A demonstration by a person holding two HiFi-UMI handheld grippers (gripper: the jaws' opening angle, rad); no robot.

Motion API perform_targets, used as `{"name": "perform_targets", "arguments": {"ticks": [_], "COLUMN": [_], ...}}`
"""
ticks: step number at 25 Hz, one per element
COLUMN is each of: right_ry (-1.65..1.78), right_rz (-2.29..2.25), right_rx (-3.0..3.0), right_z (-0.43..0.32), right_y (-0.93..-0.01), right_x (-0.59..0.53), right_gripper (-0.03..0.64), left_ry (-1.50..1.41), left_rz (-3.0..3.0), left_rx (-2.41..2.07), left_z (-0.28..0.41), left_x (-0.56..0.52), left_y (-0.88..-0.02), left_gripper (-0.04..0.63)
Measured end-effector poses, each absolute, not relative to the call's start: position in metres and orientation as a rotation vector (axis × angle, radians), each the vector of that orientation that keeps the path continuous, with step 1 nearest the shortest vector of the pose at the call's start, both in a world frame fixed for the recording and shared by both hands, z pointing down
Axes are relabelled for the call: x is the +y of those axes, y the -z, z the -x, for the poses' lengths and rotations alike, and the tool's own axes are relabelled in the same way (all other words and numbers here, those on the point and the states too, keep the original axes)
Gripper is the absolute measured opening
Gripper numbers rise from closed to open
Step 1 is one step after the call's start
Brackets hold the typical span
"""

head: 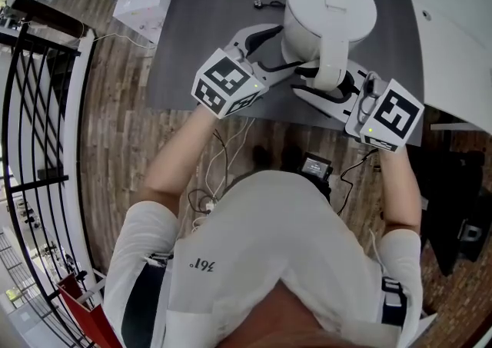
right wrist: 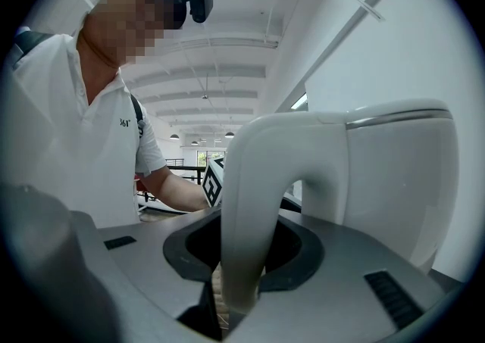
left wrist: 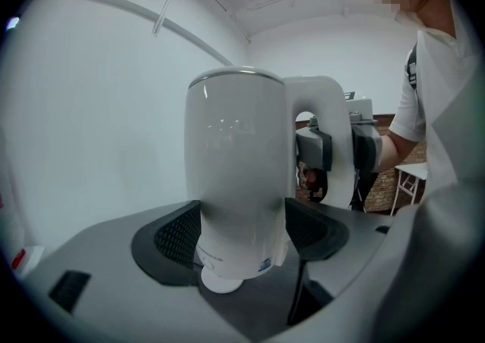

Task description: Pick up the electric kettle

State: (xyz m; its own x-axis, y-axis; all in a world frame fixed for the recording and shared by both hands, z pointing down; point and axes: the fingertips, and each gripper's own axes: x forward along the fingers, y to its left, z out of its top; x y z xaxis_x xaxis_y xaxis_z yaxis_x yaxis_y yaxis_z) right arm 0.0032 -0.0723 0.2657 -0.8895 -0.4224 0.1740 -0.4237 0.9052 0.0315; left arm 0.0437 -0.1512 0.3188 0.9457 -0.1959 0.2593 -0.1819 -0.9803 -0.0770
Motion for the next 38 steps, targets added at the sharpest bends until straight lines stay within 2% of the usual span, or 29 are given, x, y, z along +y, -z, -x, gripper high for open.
{"name": "perform_targets", "arguments": {"ticks": [38], "right_ry": [-0.036], "right_rz": [-0.674], "right_rx": [-2.913], "right_z": [0.010], "right_y": [-0.236], "right_x": [-0.058], "right_gripper": [0.106], "left_ry": [0.330], "left_rz": [3.124], "left_rx": [0.208], "left_z": [-0.032], "left_x": [-0.134], "left_y": [-0.291], "left_gripper": [0.354]}}
